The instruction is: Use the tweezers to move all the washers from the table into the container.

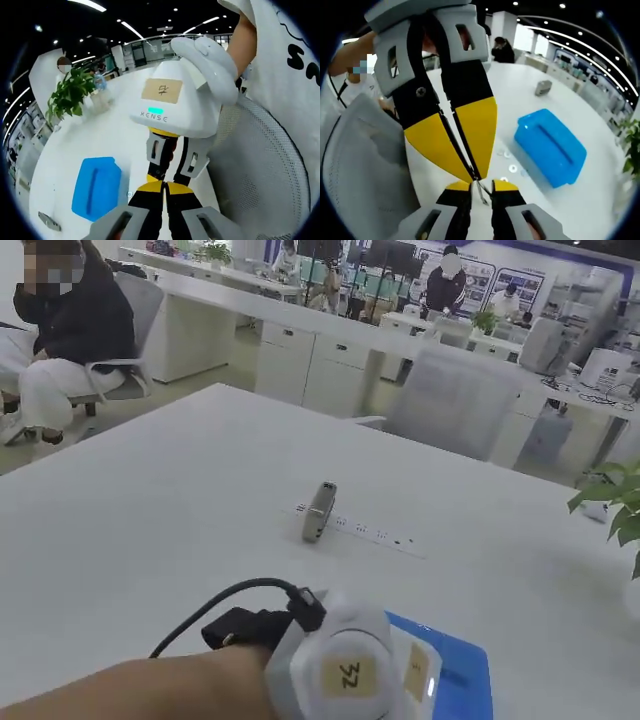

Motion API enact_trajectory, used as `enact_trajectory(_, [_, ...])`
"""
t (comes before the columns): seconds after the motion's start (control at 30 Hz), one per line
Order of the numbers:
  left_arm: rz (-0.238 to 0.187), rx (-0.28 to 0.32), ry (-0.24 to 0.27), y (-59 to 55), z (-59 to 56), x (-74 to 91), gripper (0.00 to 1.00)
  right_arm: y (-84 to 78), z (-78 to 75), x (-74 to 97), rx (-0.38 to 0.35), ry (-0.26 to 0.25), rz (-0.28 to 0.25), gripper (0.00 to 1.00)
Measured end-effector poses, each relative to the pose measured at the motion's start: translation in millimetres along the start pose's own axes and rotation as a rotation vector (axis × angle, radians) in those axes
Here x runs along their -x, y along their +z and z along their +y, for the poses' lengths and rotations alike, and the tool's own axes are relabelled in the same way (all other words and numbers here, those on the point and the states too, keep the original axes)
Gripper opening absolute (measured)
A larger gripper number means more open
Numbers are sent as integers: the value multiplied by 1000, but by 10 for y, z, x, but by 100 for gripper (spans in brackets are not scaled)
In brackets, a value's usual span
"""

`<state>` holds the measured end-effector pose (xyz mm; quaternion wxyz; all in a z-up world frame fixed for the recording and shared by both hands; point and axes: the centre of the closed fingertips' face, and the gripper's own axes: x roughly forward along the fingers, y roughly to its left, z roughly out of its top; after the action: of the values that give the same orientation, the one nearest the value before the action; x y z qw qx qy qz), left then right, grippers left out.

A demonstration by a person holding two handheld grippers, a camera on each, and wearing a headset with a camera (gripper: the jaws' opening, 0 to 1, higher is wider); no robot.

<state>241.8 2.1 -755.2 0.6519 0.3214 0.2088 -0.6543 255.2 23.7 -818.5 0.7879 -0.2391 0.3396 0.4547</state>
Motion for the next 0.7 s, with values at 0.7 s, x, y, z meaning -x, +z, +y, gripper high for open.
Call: enact_trajectory(0.7, [41, -83, -79, 301, 63, -317, 0, -270, -151, 90, 27, 32, 57, 6])
